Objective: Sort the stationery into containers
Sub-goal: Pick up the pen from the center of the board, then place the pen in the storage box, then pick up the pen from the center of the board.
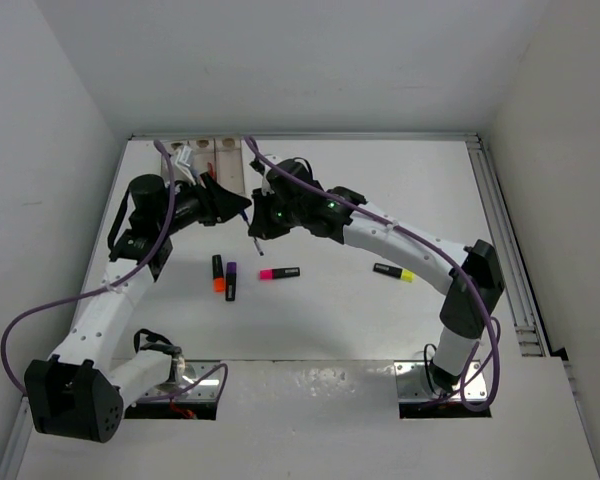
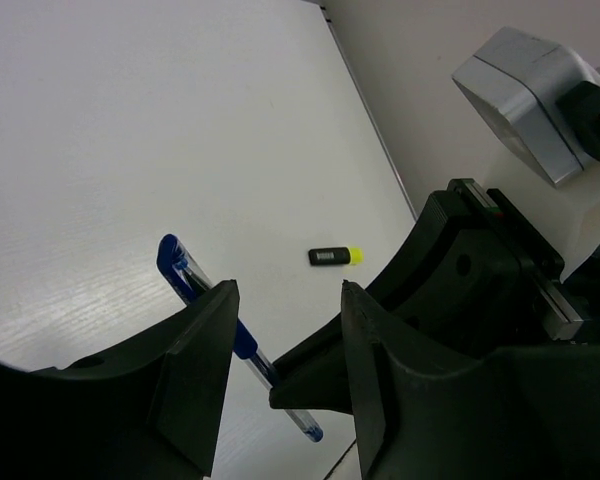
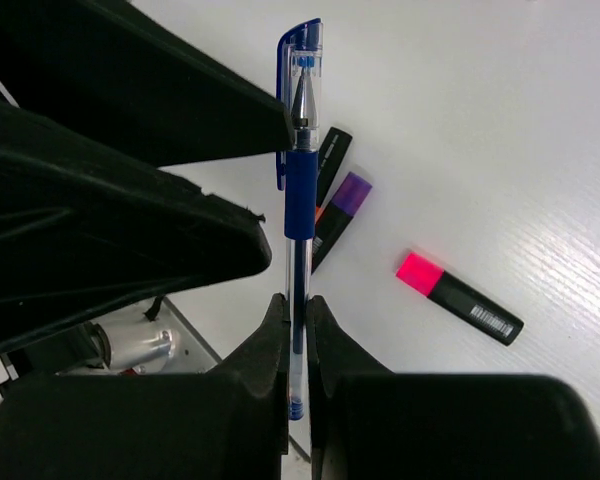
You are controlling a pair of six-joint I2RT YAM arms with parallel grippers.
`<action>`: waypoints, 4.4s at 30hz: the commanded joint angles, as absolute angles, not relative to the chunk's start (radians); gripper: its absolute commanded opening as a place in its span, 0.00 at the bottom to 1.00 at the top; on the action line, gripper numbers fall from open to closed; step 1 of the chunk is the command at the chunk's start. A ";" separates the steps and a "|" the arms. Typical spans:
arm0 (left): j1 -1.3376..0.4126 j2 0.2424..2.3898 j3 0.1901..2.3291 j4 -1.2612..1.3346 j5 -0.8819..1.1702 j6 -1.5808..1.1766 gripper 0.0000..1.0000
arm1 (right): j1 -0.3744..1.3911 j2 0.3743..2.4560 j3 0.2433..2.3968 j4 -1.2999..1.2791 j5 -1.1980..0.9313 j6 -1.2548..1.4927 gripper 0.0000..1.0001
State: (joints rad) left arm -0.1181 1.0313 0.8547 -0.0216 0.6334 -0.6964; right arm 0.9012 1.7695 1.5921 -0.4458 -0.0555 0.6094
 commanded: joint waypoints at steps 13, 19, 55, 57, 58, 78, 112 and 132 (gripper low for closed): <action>-0.129 1.031 0.931 -0.135 0.591 -0.658 0.50 | 0.907 1.726 1.670 -0.440 0.052 0.587 0.00; -0.144 1.077 0.933 -0.121 0.589 -0.676 0.50 | 0.908 1.729 1.689 -0.446 0.034 0.597 0.00; 0.035 2.217 2.089 -0.658 -0.018 -0.100 0.07 | 0.161 1.469 1.074 -0.581 -0.215 -0.155 0.53; 0.037 2.233 2.095 -0.661 0.033 -0.083 0.23 | 0.161 1.496 1.055 -0.584 -0.216 -0.196 0.53; 0.040 2.237 2.097 -0.663 0.085 -0.077 0.35 | 0.157 1.518 1.048 -0.580 -0.221 -0.205 0.53; 0.041 1.843 1.832 -0.600 0.477 -0.078 0.55 | 0.140 1.672 0.959 -0.630 -0.256 -0.486 0.47; -0.400 1.408 1.132 -0.347 0.860 -0.224 0.56 | 0.742 1.287 1.035 -0.730 -0.210 -0.712 0.00; -0.629 1.477 1.054 -0.377 0.920 -0.210 0.64 | 0.919 1.354 1.131 -0.765 -0.060 -0.790 0.00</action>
